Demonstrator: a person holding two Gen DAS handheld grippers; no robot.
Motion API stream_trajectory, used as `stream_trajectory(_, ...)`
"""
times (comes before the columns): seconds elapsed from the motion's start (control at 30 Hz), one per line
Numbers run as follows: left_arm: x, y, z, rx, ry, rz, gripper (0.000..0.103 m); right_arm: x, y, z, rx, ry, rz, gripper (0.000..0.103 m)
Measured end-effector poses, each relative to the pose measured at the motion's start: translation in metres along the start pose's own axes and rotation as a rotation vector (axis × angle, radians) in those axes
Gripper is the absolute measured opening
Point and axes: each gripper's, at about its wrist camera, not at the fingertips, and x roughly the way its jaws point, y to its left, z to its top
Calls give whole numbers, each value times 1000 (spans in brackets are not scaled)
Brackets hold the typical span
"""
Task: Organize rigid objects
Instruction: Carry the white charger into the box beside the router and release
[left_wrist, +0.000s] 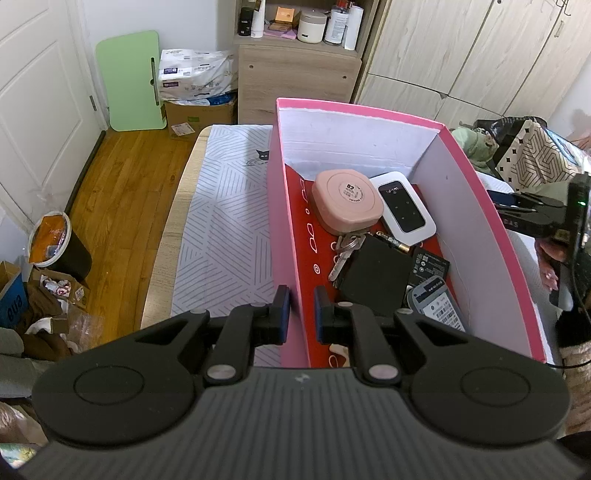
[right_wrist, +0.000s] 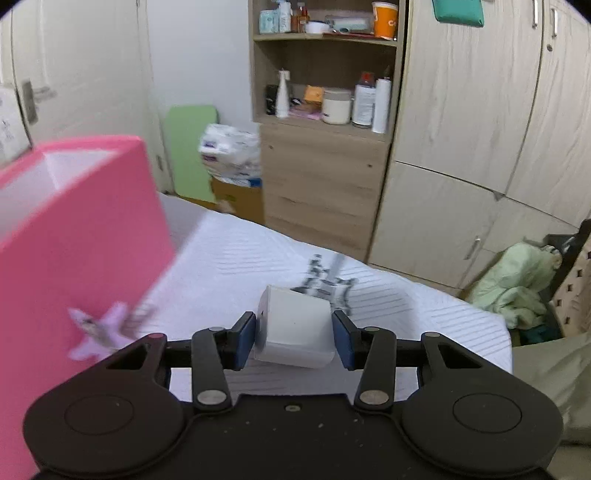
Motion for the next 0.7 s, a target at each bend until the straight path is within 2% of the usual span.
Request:
stream_trajectory(0.07,0,1,0,1,0,2,11,-13,7,0,-23,-32,-15,50)
stream_trajectory(0.13,0,0,1,3,1,2,11,-28,12,2,-22,-58,11,50)
stream_trajectory(0.23,0,0,1,5,-1,4,11,-59,22,11,-18,-117,87,50)
stream_trajectory(0.37,0,1,1,3,-1,-4,11,-100,49,25,-75,-210,200,50)
stream_trajectory(0.5,0,2,2,11,10,-10,11,-117,80,43,-167,-231,317,50)
stream_trajectory(0.6,0,2,2,21,16,-13,11,-109,111,54,-323,-209,280,50)
stream_trajectory(0.7,1,2,3,18,12,-16,11,-81,136,66,-471,-136,209,50)
